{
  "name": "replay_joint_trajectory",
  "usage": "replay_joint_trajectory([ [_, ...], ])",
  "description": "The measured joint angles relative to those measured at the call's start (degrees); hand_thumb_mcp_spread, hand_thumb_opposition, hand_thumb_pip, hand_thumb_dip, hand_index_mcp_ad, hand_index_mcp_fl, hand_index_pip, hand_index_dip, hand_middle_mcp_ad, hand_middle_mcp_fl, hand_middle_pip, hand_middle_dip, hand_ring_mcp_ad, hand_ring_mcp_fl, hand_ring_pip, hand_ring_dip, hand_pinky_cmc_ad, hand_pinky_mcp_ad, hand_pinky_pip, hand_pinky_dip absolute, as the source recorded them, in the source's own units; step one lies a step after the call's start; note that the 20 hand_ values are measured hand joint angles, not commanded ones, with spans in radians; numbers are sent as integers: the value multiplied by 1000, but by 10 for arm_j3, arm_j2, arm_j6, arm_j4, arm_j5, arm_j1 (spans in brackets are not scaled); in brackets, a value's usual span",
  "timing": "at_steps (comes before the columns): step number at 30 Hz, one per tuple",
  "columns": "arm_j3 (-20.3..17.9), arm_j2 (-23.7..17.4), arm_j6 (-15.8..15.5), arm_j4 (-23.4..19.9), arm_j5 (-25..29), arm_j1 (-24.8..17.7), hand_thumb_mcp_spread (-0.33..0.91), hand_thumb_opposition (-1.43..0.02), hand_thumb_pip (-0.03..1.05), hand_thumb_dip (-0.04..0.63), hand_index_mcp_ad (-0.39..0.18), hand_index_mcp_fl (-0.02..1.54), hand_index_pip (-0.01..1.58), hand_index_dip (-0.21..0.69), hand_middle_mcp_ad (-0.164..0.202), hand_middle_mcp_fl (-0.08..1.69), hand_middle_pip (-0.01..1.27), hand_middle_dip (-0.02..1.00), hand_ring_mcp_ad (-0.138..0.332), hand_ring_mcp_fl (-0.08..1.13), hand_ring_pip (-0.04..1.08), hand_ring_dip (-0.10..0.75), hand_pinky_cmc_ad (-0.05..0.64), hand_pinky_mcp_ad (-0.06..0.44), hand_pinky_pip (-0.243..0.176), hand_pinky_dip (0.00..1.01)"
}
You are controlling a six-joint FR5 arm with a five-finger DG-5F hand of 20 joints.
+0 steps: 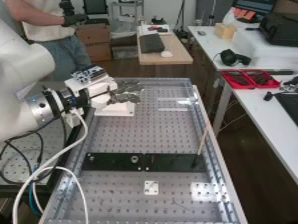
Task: Grab the larger nut and place it in the white container
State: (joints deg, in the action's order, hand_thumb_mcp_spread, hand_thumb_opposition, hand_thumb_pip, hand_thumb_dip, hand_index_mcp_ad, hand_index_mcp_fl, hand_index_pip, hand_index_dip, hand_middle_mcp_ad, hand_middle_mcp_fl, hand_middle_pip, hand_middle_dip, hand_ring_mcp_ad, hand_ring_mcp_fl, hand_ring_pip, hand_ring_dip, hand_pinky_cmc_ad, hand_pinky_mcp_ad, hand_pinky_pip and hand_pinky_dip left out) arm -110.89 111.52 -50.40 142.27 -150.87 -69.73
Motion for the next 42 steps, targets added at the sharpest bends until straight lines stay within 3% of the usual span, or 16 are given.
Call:
replay_joint_trajectory([
  [11,-17,10,60,-53,-16,-76,354,-970,731,188,-166,346,1506,-44,79,-12,120,199,136,9,134,152,346,295,-94,593],
  [21,-15,18,71,-57,-12,-97,354,-970,731,188,-169,346,1506,-44,84,-12,122,199,138,7,119,155,346,295,-94,579],
  [35,-36,2,24,12,101,-161,354,-970,731,188,-166,346,1506,-38,84,-12,122,213,140,9,122,155,346,295,-94,576],
  [42,-40,0,5,43,115,-169,354,-969,728,188,-169,330,1508,-10,84,-12,122,215,143,9,122,157,346,295,-94,576],
])
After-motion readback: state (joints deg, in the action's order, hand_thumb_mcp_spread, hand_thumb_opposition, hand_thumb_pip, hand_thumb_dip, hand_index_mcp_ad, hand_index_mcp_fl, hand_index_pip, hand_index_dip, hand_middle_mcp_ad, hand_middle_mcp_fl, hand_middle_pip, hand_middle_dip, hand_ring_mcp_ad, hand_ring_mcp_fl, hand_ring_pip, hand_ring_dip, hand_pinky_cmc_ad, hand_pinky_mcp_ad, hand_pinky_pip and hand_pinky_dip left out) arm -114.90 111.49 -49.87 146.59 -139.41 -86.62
